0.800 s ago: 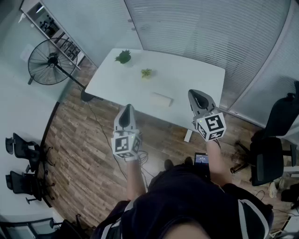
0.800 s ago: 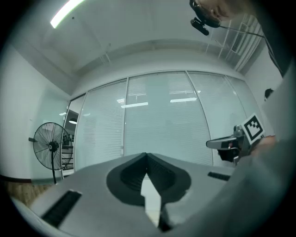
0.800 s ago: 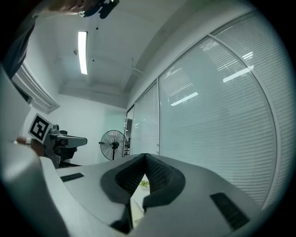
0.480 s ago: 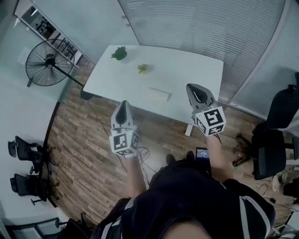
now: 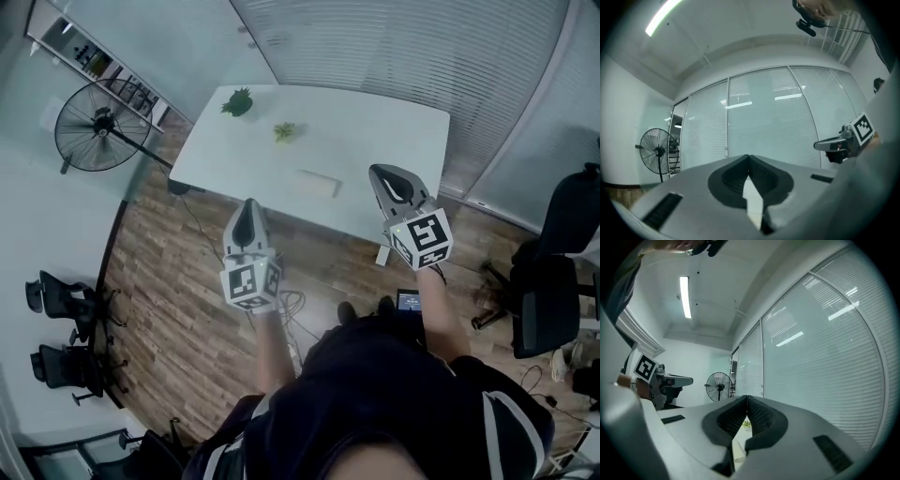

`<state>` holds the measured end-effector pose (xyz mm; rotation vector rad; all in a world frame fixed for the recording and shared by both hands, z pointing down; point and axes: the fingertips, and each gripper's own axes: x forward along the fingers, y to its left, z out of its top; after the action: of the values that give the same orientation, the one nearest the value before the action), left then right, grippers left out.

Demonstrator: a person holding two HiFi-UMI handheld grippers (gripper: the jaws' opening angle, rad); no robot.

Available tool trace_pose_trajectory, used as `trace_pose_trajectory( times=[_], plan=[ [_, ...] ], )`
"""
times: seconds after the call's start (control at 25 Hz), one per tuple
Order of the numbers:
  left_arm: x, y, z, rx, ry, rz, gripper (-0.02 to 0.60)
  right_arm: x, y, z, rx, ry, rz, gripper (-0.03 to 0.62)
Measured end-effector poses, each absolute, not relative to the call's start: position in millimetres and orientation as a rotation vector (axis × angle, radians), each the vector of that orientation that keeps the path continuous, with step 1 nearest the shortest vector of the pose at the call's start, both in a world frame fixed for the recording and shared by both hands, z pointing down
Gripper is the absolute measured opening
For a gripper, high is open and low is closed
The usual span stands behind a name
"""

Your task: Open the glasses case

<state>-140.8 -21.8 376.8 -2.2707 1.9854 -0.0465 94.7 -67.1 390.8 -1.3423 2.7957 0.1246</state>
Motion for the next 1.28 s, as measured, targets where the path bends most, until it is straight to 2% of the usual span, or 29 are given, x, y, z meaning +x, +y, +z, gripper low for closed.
trace_pose_trajectory(
  times=[0.28,0.68,1.08,1.28],
  plan=[
    [-120.1,-27.0,385.9,-2.269,2.023,-0.120,-0.002,120.2,-78.5,402.2,-1.349,2.764,0.054,0.015],
    [-137.3,-80.9,415.6,-2.350,1.993,-0.146,-0.002,97.0,-123.9,426.9,-1.392,2.777,0.014,0.015],
    [-208.9,-189.7,438.6,-2.514,1.881,-0.081,-0.002,64.6,-203.2,419.7,-1.619,2.745,0.070,0.015],
    [-213.0,-227.5,449.8,-2.591,1.842,-0.068,-0.002,51.6,-221.0,423.3,-1.663,2.743,0.069,0.015]
  ],
)
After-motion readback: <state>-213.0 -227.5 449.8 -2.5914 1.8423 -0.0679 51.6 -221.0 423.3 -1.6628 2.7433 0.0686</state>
